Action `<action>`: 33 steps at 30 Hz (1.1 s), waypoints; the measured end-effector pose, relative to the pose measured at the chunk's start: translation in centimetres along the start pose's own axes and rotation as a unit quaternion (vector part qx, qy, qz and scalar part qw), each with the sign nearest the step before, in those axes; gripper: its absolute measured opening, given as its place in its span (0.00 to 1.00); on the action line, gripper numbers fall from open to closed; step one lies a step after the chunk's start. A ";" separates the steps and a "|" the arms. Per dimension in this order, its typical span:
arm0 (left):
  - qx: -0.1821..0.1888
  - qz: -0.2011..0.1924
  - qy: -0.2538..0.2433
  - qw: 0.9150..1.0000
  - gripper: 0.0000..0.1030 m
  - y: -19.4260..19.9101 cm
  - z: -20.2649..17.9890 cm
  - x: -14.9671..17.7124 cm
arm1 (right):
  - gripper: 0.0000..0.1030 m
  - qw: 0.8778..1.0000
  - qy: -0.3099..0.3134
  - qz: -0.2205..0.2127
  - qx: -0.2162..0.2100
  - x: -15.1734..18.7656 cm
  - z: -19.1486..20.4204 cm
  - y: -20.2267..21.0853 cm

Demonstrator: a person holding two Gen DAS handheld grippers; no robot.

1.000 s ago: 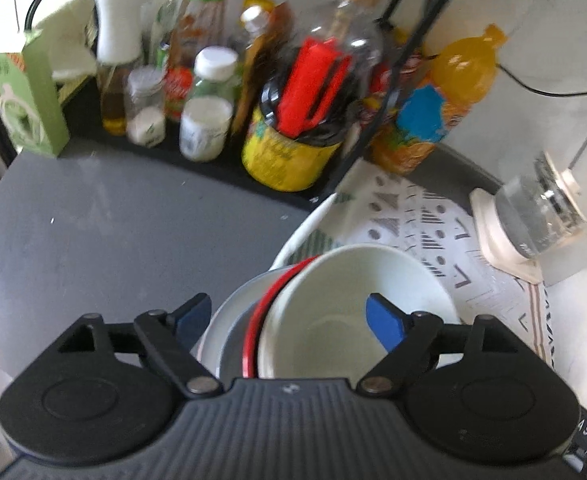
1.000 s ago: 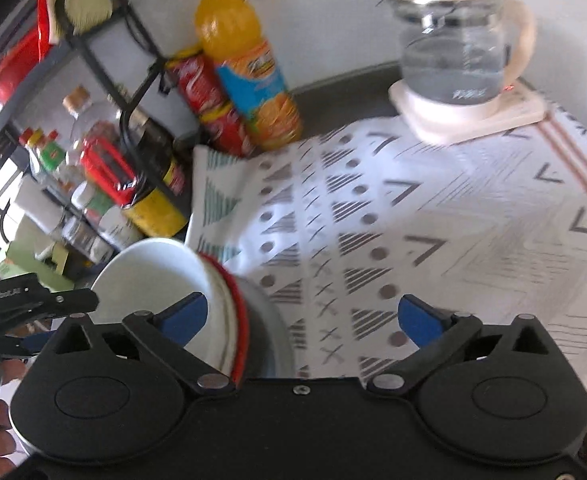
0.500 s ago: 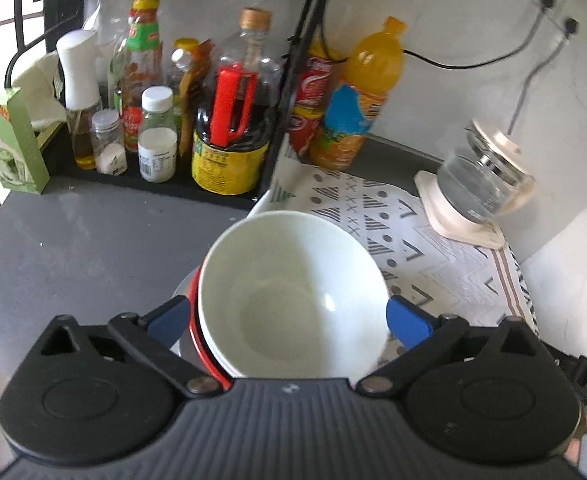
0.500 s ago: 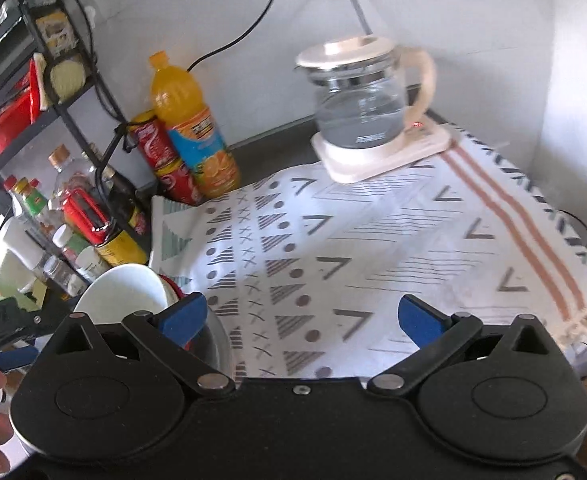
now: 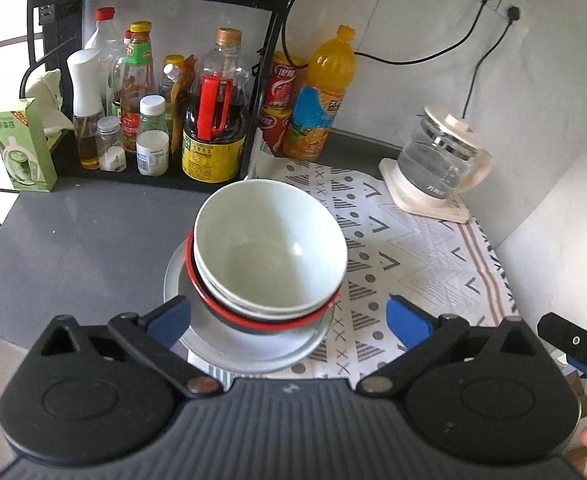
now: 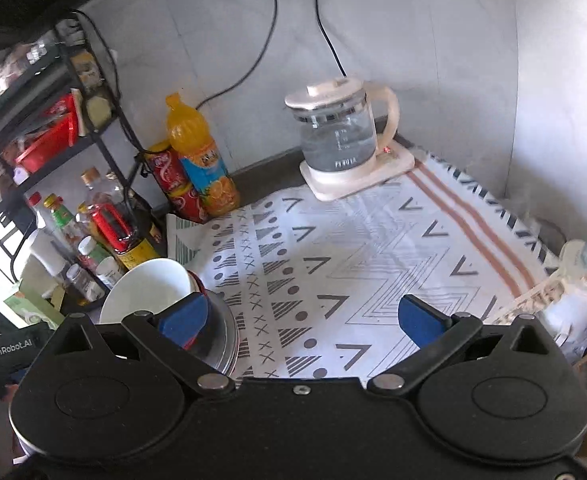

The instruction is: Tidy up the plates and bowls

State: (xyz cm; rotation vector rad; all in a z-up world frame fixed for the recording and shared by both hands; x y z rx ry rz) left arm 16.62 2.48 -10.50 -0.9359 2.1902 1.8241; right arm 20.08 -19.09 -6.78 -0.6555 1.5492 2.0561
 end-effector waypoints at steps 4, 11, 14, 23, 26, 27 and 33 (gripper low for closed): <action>0.013 0.001 0.001 1.000 1.00 1.2 0.1 1.3 | 1.00 1.000 0.002 -0.010 0.003 0.9 0.2 1.6; 0.012 -0.014 -0.018 1.000 1.00 3.5 0.4 3.4 | 1.00 1.000 0.011 -0.013 0.010 3.3 0.5 3.5; 0.012 -0.013 -0.023 1.000 1.00 4.0 0.6 4.5 | 1.00 1.000 0.018 -0.012 0.014 4.4 0.7 4.0; 0.010 -0.015 -0.050 0.999 1.00 5.8 0.7 7.7 | 1.00 0.999 0.027 -0.005 0.020 7.7 0.8 5.7; 0.010 -0.014 -0.065 0.998 1.00 6.3 0.7 8.6 | 1.00 0.999 0.027 -0.001 0.019 8.7 1.0 6.1; 0.011 -0.015 -0.069 0.997 1.00 6.5 0.8 8.8 | 1.00 0.999 0.029 -0.001 0.022 8.9 1.1 6.2; 0.010 -0.016 -0.069 0.997 1.00 6.9 1.8 9.8 | 1.00 0.998 0.055 -0.010 0.039 10.2 1.7 7.1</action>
Point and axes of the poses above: each gripper's, at about its wrist camera, not at the fingertips, and y roughly against the way its jaws point, z to its left, x to its underside, the point moved 9 cm from there along -y, roughly the way its jaws point, and after that the axes turned 10 degrees about z, right-handed, at the moved point
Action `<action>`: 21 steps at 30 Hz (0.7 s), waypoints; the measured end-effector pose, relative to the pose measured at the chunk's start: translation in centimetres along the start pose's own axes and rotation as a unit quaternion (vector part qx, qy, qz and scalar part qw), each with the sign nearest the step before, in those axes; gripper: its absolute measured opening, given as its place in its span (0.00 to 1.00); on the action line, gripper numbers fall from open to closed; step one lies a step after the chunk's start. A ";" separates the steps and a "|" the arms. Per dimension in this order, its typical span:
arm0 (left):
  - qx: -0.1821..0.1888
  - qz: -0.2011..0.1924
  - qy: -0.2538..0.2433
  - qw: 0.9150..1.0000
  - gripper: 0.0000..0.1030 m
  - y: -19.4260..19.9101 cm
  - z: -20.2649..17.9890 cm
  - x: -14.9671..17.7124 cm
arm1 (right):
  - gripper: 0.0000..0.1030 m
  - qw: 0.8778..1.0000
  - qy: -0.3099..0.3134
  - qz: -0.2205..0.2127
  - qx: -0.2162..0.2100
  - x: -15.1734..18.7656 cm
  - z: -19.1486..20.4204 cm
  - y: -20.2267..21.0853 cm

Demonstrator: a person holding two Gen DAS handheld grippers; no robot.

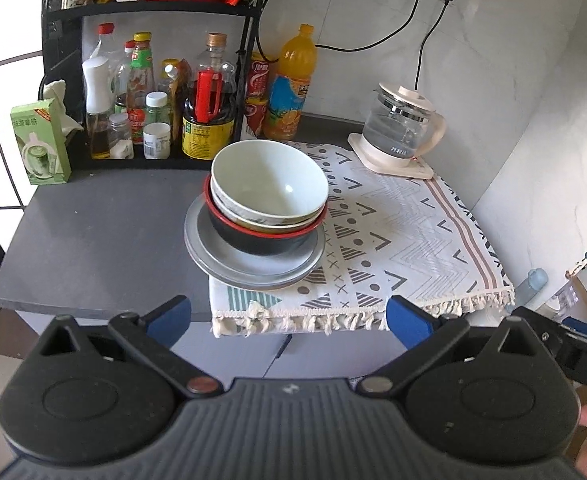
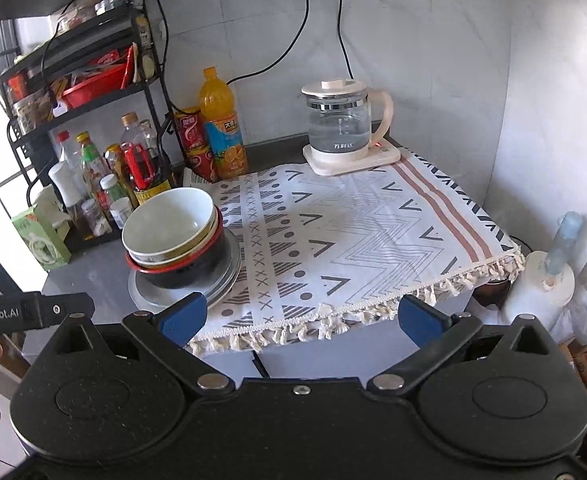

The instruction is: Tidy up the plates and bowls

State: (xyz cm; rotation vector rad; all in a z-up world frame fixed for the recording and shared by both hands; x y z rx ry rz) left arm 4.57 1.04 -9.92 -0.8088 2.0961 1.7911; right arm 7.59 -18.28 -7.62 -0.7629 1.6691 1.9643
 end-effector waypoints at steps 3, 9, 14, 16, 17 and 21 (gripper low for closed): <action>-0.005 0.001 -0.012 1.000 1.00 0.1 0.2 0.6 | 1.00 1.000 0.004 0.002 0.001 0.5 0.1 0.1; -0.017 0.000 -0.037 0.999 1.00 0.6 0.7 2.1 | 1.00 1.000 0.011 0.003 -0.010 1.3 0.3 0.6; -0.021 -0.004 -0.048 0.999 1.00 0.9 0.9 2.7 | 1.00 1.000 0.020 0.007 -0.015 2.3 0.3 0.7; -0.021 -0.006 -0.049 0.999 1.00 0.9 1.0 2.8 | 1.00 1.000 0.022 0.010 -0.018 2.6 0.3 0.7; -0.021 -0.007 -0.050 0.999 1.00 0.9 1.0 2.8 | 1.00 0.999 0.025 0.009 -0.020 2.7 0.4 0.8; -0.022 -0.008 -0.056 0.998 1.00 1.0 1.0 3.1 | 1.00 0.999 0.029 0.007 -0.020 3.1 0.2 1.1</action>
Point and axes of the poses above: each gripper's, at about its wrist camera, not at the fingertips, and y roughly against the way its jaws point, z to its left, x to its underside, the point moved 9 cm from there along -y, roughly the way its jaws point, and after that the axes turned 10 degrees about z, right-handed, at the moved point
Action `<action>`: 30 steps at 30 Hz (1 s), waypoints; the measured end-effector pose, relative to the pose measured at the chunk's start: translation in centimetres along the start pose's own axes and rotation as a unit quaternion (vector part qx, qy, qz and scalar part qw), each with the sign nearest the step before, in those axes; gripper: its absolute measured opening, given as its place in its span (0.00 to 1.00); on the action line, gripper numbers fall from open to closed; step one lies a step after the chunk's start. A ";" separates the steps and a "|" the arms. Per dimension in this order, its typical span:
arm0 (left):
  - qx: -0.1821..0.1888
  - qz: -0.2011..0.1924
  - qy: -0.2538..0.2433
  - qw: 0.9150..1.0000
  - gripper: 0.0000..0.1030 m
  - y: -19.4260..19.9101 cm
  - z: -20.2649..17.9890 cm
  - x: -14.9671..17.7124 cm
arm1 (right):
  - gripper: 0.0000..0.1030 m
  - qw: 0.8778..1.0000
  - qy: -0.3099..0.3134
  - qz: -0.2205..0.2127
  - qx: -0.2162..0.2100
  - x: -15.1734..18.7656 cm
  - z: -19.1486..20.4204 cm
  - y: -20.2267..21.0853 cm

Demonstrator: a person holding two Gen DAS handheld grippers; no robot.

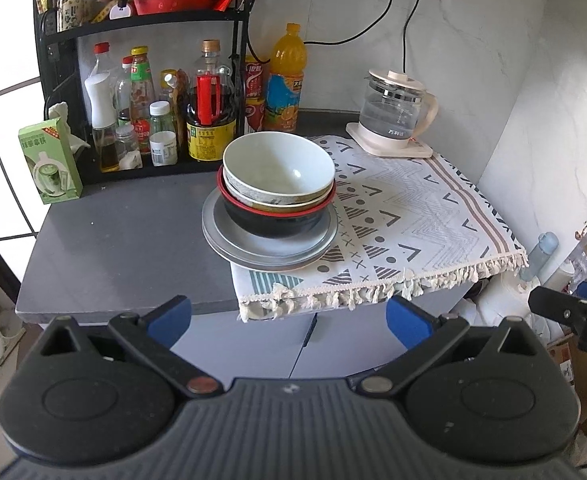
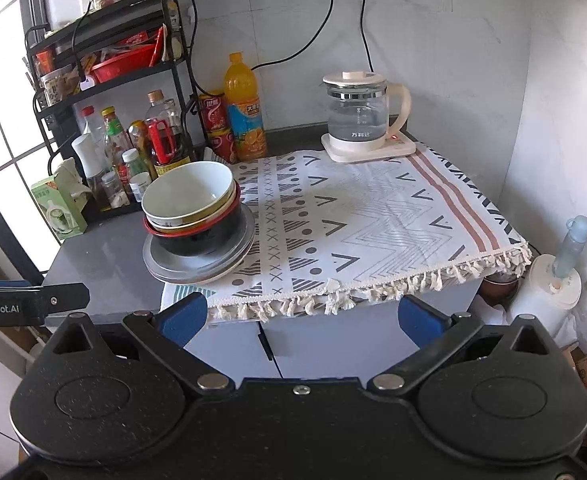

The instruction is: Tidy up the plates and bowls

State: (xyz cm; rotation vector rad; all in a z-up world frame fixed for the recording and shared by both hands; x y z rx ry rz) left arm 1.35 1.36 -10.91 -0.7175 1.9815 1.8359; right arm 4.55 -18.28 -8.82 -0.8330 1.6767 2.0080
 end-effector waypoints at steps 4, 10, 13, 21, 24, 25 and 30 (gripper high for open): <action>0.000 0.002 -0.006 1.000 1.00 0.1 0.2 0.2 | 1.00 1.000 0.002 0.002 -0.001 0.3 -0.3 0.1; -0.001 0.001 -0.002 1.000 1.00 0.1 0.6 0.3 | 1.00 1.000 -0.004 0.001 0.003 0.7 -0.8 0.0; -0.001 0.001 -0.003 1.000 1.00 0.0 0.6 0.3 | 1.00 1.000 -0.008 0.002 0.003 0.8 -1.1 -0.1; 0.002 0.001 -0.005 1.000 1.00 -0.2 0.6 0.2 | 1.00 1.000 -0.008 0.002 -0.001 0.6 -1.0 -0.2; 0.002 0.001 -0.005 1.000 1.00 -0.2 0.7 0.1 | 1.00 1.000 -0.007 0.001 -0.001 0.5 -0.8 -0.2; 0.001 0.001 -0.005 1.000 1.00 -0.2 0.6 0.1 | 1.00 1.000 -0.007 0.001 -0.002 0.5 -0.8 -0.2; 0.005 0.004 -0.001 1.000 1.00 -0.3 0.8 0.0 | 1.00 1.000 -0.005 -0.001 0.001 0.4 -0.8 -0.2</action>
Point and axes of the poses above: each gripper's, at about its wrist camera, not at the fingertips, and y roughly against the way its jaws point, z to its left, x to its underside, the point moved 9 cm from there along -y, roughly the way its jaws point, and after that the axes turned 10 degrees about z, right-handed, at the moved point
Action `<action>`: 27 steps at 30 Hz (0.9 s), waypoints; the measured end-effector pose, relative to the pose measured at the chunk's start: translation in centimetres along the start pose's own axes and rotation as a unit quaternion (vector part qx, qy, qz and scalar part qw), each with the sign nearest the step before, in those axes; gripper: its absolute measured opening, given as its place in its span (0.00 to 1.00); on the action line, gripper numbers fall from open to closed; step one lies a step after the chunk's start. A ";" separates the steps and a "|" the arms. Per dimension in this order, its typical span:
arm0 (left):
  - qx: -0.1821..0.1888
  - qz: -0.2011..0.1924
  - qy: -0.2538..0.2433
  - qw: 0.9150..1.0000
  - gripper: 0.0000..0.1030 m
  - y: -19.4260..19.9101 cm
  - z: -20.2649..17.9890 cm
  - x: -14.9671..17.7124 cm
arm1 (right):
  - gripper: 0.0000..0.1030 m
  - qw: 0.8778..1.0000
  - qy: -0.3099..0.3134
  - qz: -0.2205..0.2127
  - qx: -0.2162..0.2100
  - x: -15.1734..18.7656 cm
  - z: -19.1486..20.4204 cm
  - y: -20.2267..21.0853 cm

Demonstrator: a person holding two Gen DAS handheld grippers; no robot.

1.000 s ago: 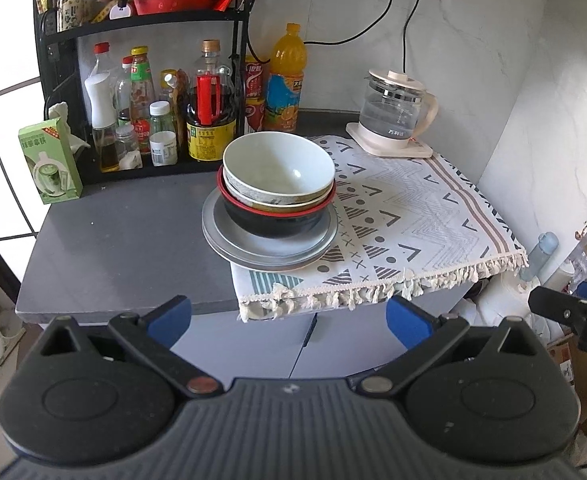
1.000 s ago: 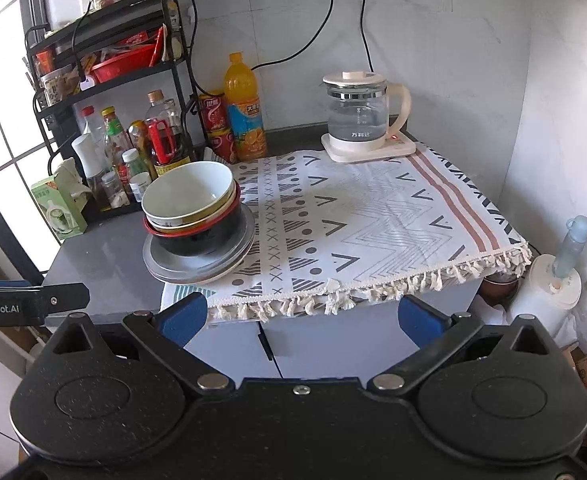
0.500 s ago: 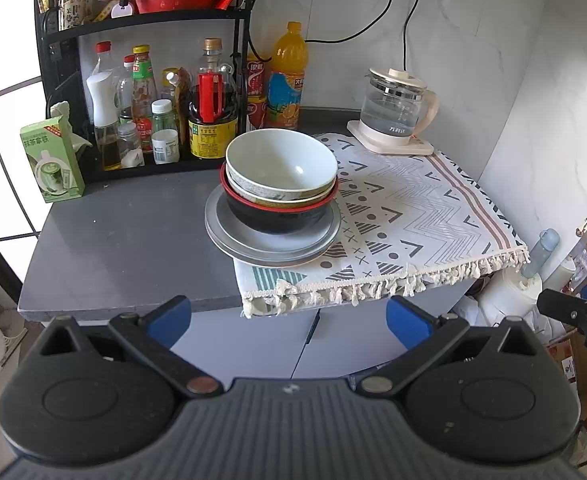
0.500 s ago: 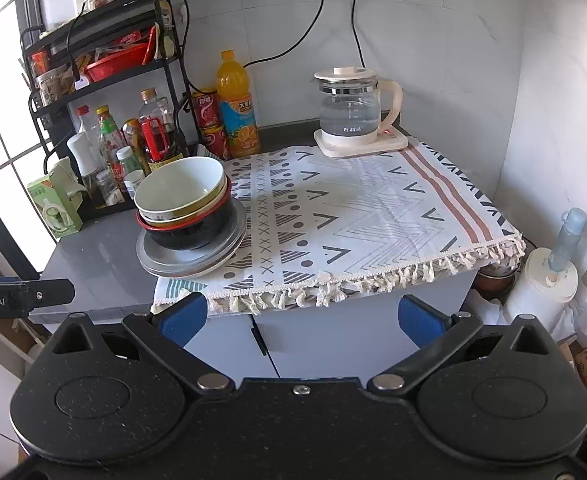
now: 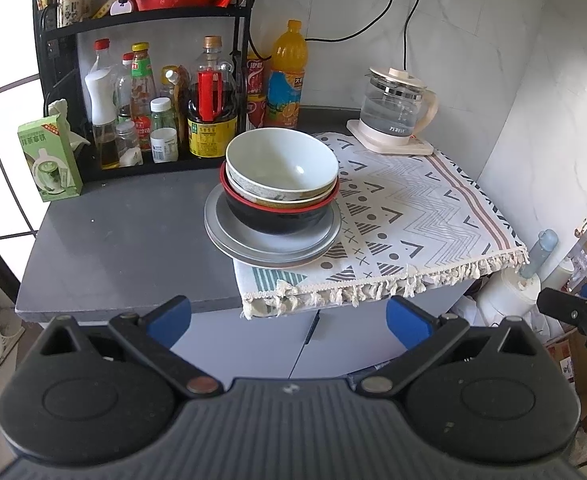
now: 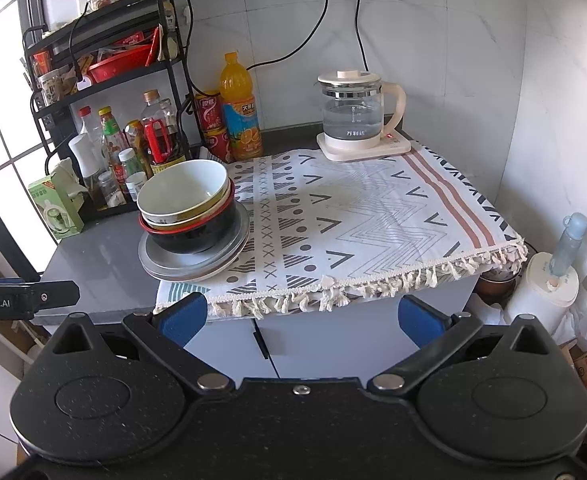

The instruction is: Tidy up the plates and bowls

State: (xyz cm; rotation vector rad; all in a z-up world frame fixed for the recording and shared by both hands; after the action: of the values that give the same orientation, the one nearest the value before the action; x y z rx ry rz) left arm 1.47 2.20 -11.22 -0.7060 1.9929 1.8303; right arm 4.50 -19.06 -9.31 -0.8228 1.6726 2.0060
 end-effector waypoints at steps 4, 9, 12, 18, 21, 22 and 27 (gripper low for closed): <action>0.002 0.000 -0.001 1.000 1.00 0.0 0.1 0.0 | 1.00 1.000 -0.002 0.000 0.003 0.0 -0.1 0.0; 0.000 -0.003 -0.001 1.000 1.00 0.0 0.0 0.0 | 1.00 1.000 -0.001 0.000 0.003 0.0 -0.1 0.0; -0.007 -0.005 -0.005 1.000 1.00 0.1 0.1 0.1 | 1.00 1.000 0.004 -0.003 0.005 -0.1 -0.1 0.1; -0.004 0.001 0.001 1.000 1.00 0.2 -0.1 0.2 | 1.00 1.000 0.007 -0.006 0.004 -0.3 -0.1 0.2; -0.005 0.001 0.001 1.000 1.00 0.2 -0.1 0.2 | 1.00 1.000 0.007 -0.005 0.005 -0.3 -0.2 0.2; -0.004 0.000 0.001 1.000 1.00 0.2 -0.1 0.2 | 1.00 1.000 0.007 -0.006 0.004 -0.3 -0.1 0.2; -0.003 0.000 0.000 1.000 1.00 0.2 -0.2 0.3 | 1.00 1.000 0.006 -0.003 -0.001 -0.3 -0.1 0.2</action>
State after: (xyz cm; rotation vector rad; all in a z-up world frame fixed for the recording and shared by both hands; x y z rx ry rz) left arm 1.14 2.00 -11.17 -0.7091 1.9875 1.8369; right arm 4.62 -19.19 -9.00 -0.8403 1.6728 2.0020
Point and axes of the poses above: each gripper's, at about its wrist camera, not at the fingertips, and y roughly against the way its jaws point, z to its left, x to its underside, the point moved 9 cm from there along -y, roughly the way its jaws point, and after that the axes turned 10 degrees about z, right-handed, at the moved point
